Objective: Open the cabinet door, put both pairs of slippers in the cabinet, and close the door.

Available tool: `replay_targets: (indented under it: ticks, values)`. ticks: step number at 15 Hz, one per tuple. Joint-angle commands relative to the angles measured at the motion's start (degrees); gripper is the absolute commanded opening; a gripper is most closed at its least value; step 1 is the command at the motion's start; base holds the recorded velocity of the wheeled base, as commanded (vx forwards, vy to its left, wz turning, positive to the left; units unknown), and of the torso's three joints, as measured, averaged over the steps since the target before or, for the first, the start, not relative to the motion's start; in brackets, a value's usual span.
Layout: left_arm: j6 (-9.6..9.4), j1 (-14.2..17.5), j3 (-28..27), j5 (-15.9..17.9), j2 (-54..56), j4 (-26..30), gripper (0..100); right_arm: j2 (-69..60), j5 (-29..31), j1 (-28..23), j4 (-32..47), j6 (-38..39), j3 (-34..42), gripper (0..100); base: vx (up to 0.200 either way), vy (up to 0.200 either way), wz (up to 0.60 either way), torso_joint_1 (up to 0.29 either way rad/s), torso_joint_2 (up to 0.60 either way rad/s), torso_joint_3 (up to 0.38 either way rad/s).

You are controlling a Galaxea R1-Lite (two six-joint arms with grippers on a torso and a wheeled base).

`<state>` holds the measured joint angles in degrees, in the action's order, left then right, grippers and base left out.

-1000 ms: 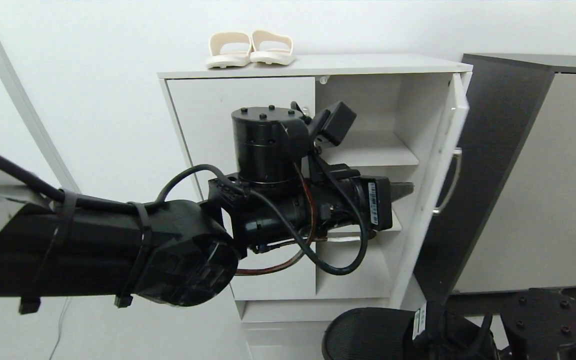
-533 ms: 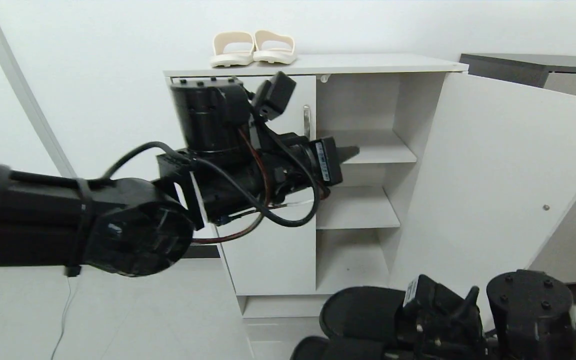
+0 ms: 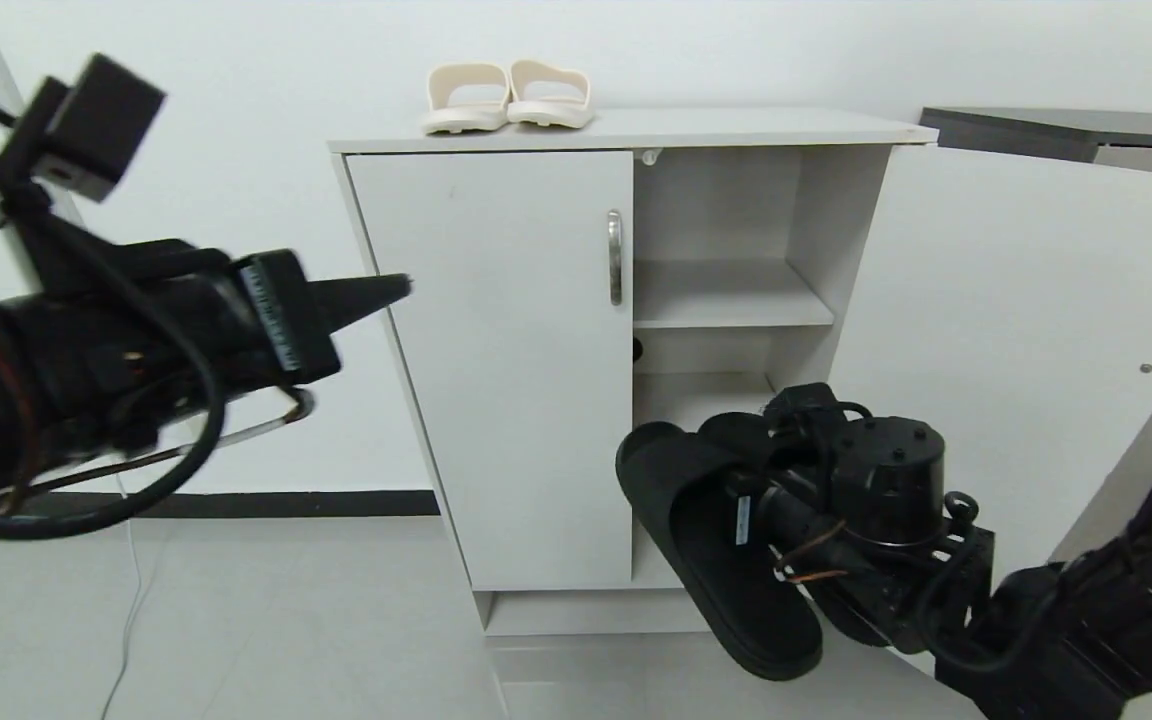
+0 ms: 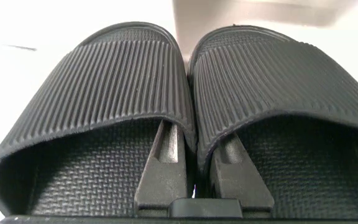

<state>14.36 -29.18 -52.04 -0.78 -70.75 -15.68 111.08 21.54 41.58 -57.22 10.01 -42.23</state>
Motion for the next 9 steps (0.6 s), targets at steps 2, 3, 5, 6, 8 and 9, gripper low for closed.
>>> replay_targets:
  ticks: [2, 3, 5, 6, 8, 9]
  values:
    - [-2.23, 1.94, 2.82, -17.15, 22.41, 16.03, 0, 5.37, 5.97, -1.94, 3.7, 0.27, -6.64, 0, 0.0, 0.0, 0.0, 0.0, 0.0, 0.0]
    - [-2.93, 2.55, 3.35, -20.49, 25.05, 18.67, 0, 5.46, 7.2, -2.03, 4.22, 0.27, -7.34, 0, 0.0, 0.0, 0.0, 0.0, 0.0, 0.0]
    - [-8.12, 12.49, 8.71, -23.65, 34.46, 21.74, 0, 6.78, 11.42, -2.29, 5.02, 0.54, -9.36, 0, 0.0, 0.0, 0.0, 0.0, 0.0, 0.0]
    - [-9.61, 17.06, 11.08, -24.71, 38.94, 21.92, 0, 7.57, 13.0, -2.29, 5.02, 0.8, -10.59, 0, 0.0, 0.0, 0.0, 0.0, 0.0, 0.0]
    - [-10.23, 23.38, 16.97, -25.41, 45.0, 21.92, 0, 8.71, 14.58, -2.29, 5.02, 0.98, -11.74, 0, 0.0, 0.0, 0.0, 0.0, 0.0, 0.0]
    - [-10.67, 26.02, 21.9, -25.32, 49.4, 21.92, 0, 9.07, 14.93, -2.29, 4.93, 0.98, -11.74, 0, 0.0, 0.0, 0.0, 0.0, 0.0, 0.0]
